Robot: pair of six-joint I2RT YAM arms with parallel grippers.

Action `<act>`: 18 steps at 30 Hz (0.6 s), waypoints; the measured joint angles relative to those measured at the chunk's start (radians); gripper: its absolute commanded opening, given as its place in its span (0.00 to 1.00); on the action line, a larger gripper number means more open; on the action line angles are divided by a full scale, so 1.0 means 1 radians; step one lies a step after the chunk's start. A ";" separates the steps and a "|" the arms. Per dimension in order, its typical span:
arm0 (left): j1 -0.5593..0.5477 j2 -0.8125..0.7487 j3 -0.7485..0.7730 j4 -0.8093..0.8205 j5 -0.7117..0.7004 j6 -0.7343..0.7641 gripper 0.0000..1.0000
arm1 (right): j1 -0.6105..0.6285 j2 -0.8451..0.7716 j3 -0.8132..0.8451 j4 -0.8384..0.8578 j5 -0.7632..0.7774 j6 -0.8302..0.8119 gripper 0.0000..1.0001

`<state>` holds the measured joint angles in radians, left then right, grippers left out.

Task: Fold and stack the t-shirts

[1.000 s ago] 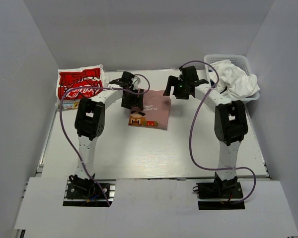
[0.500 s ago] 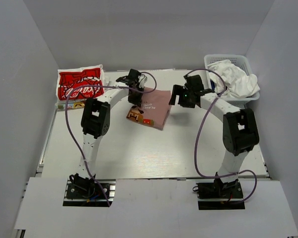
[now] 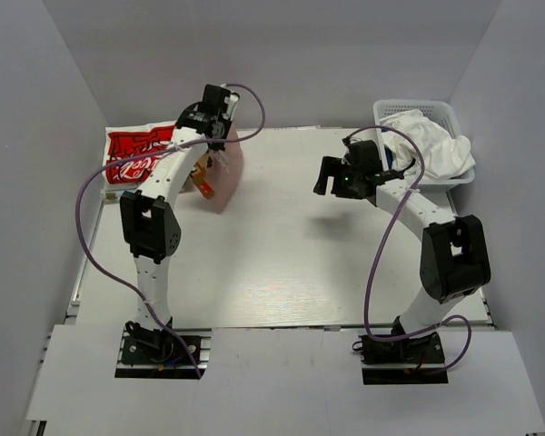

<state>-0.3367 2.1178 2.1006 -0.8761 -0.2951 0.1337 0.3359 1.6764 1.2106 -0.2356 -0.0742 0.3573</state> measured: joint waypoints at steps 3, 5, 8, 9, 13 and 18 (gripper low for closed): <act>0.024 0.002 0.089 -0.018 -0.024 0.042 0.00 | 0.000 -0.002 -0.005 0.002 0.000 0.000 0.90; 0.047 0.001 0.119 -0.011 -0.039 0.063 0.00 | 0.000 -0.006 -0.011 0.003 0.000 0.000 0.90; 0.090 0.002 0.133 -0.008 -0.037 0.091 0.00 | 0.000 -0.010 -0.014 0.004 0.000 -0.001 0.90; 0.108 0.002 0.137 -0.007 -0.034 0.098 0.00 | 0.000 -0.010 -0.014 0.006 0.000 -0.002 0.90; 0.190 0.023 0.206 -0.006 -0.029 0.111 0.00 | 0.000 -0.010 -0.013 0.005 0.000 -0.002 0.90; 0.311 0.050 0.257 0.041 0.010 0.094 0.00 | 0.000 -0.006 0.012 0.002 -0.008 -0.001 0.90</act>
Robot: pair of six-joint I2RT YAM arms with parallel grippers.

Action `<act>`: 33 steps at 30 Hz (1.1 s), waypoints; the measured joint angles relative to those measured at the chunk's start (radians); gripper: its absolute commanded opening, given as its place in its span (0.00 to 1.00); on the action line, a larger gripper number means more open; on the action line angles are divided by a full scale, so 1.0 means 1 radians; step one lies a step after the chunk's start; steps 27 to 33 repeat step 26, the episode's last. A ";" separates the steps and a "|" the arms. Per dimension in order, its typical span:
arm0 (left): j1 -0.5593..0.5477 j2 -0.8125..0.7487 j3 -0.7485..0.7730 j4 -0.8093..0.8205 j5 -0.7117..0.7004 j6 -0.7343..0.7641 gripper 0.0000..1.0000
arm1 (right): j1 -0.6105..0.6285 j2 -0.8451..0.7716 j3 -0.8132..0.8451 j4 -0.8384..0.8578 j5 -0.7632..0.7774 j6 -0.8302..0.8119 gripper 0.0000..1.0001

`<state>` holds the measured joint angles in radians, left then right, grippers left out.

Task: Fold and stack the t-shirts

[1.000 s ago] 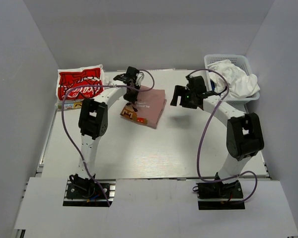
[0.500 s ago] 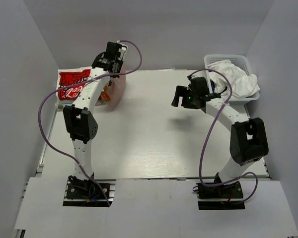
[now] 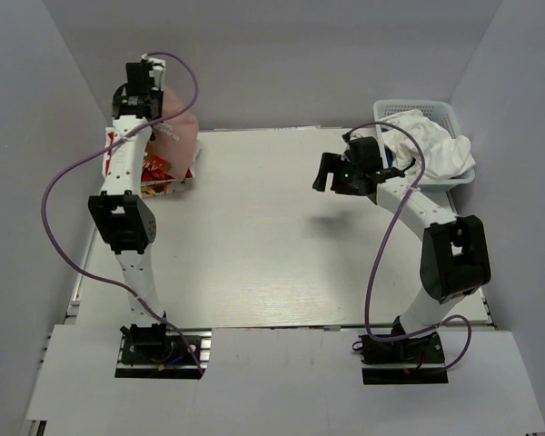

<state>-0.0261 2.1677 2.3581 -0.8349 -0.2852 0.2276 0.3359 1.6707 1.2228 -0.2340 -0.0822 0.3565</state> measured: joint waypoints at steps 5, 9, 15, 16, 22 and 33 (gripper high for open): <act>0.124 0.016 -0.056 0.032 0.079 -0.047 0.00 | 0.001 0.039 0.064 -0.002 -0.004 0.001 0.90; 0.198 0.107 -0.039 0.030 0.095 -0.100 0.95 | 0.001 0.051 0.073 -0.005 -0.003 0.002 0.90; 0.270 0.207 -0.024 -0.026 0.111 -0.219 1.00 | 0.002 0.043 0.065 0.002 -0.004 0.000 0.90; 0.276 0.188 -0.045 -0.029 0.118 -0.239 1.00 | 0.002 0.027 0.045 0.013 -0.006 0.000 0.90; 0.254 -0.278 -0.504 0.104 0.256 -0.406 1.00 | 0.002 -0.150 -0.095 0.051 0.008 0.016 0.90; 0.198 -0.845 -1.017 0.356 0.415 -0.547 1.00 | 0.001 -0.298 -0.234 0.101 0.018 0.029 0.90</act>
